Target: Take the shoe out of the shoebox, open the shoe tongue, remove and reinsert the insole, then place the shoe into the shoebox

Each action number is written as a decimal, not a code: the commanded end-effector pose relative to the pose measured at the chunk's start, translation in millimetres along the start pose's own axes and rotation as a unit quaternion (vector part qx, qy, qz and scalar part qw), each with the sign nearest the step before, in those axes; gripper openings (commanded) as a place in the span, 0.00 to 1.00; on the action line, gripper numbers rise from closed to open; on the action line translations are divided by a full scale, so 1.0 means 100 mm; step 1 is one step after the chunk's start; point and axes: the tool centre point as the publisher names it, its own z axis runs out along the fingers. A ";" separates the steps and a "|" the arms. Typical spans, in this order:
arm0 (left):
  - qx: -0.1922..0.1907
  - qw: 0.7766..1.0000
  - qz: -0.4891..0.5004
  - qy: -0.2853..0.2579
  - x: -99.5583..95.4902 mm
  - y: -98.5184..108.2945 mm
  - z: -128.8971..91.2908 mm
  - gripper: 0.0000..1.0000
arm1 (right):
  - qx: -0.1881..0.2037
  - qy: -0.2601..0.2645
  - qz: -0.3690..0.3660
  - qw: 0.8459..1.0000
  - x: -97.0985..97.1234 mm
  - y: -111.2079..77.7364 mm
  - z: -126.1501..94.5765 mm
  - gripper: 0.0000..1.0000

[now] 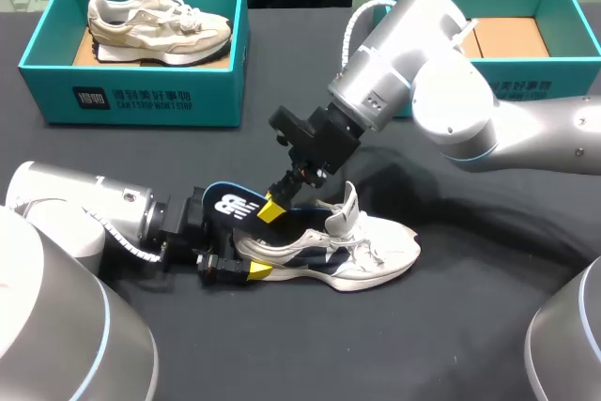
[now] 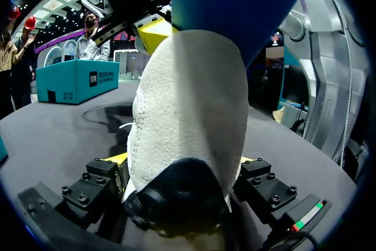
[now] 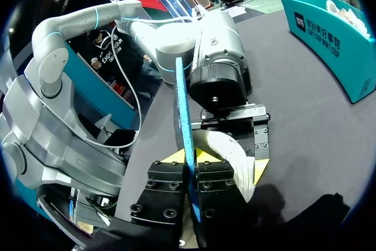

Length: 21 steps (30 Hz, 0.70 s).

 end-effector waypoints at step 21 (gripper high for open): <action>-0.001 1.000 0.000 0.000 -0.01 0.04 0.03 0.00 | 0.018 -0.004 -0.073 0.997 0.38 0.49 -0.28 0.00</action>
